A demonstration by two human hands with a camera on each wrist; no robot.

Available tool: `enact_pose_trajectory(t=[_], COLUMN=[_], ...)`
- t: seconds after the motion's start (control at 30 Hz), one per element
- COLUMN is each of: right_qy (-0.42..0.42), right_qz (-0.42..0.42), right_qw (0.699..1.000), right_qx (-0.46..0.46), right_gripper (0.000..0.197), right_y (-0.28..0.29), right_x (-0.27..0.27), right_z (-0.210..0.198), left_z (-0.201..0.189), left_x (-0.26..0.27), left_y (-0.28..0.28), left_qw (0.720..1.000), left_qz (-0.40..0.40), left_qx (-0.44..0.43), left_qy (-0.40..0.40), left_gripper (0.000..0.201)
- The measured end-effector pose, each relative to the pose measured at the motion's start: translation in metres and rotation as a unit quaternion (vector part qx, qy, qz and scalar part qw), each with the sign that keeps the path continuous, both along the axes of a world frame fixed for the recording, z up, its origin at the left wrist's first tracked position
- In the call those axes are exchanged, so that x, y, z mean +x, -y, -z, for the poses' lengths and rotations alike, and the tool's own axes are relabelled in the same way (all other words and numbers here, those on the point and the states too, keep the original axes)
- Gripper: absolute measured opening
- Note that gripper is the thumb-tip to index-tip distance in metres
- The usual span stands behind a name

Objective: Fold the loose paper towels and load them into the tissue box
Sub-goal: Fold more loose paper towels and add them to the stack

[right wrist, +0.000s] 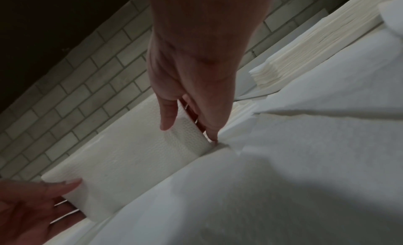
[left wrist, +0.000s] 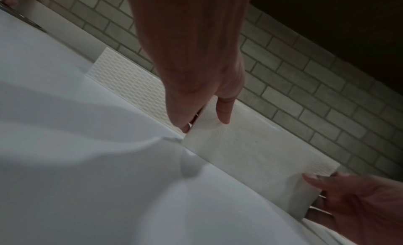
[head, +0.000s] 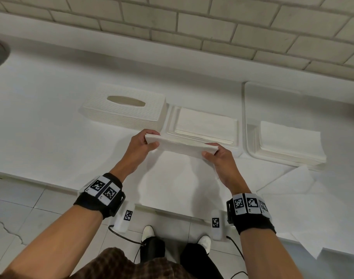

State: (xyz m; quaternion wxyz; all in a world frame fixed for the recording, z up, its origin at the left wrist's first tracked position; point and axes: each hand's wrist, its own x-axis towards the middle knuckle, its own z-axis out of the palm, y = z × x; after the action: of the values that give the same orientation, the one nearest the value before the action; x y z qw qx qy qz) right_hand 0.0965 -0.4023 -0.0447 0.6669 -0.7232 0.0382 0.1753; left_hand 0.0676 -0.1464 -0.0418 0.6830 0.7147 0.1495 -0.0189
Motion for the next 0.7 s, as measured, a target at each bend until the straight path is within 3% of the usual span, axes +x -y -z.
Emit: enact_pose_trajectory(t=[0.3, 0.4, 0.47, 0.53, 0.7], right_qy=[0.002, 0.004, 0.01, 0.021, 0.092], right_qz=[-0.003, 0.0, 0.017, 0.04, 0.132], right_qw=[1.0, 1.0, 0.999, 0.998, 0.983], right_qx=[0.007, -0.016, -0.041, -0.054, -0.093], right_gripper=[0.026, 0.018, 0.011, 0.013, 0.011], right_y=[0.004, 0.004, 0.004, 0.007, 0.026], right_x=[-0.002, -0.002, 0.0, 0.006, 0.051], right_z=[0.002, 0.005, 0.003, -0.005, -0.043], left_z=[0.0, 0.004, 0.001, -0.006, -0.045], left_x=[-0.002, 0.0, 0.001, 0.007, 0.058], left_y=[0.002, 0.003, 0.006, 0.012, 0.045], left_qw=[1.0, 0.999, 0.998, 0.997, 0.993], left_qz=[-0.006, -0.019, -0.03, -0.041, -0.069], left_qx=[0.004, 0.033, 0.049, 0.068, 0.09], left_qy=[0.008, -0.01, -0.003, 0.013, 0.029], left_gripper=[0.035, 0.022, 0.011, 0.022, 0.011])
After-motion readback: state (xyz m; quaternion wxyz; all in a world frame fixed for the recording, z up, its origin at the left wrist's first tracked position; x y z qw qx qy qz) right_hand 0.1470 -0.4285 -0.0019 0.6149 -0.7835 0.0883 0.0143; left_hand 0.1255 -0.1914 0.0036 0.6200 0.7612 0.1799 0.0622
